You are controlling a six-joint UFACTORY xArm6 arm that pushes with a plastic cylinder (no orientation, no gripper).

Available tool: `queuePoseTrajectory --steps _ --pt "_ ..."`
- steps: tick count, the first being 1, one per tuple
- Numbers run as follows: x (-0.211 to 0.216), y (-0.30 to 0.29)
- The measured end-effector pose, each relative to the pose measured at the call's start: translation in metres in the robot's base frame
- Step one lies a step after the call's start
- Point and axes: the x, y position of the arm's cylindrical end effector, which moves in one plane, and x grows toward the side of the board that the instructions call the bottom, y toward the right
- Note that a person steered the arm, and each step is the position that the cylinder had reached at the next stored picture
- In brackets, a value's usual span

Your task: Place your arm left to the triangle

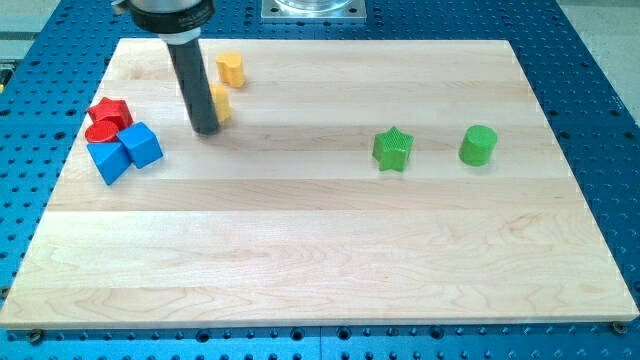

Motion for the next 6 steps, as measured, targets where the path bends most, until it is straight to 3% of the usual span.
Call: queuePoseTrajectory --steps 3,4,5,6 --pt "0.032 -0.013" --pt "0.078 -0.019" --pt "0.153 -0.085" --pt "0.138 -0.162"
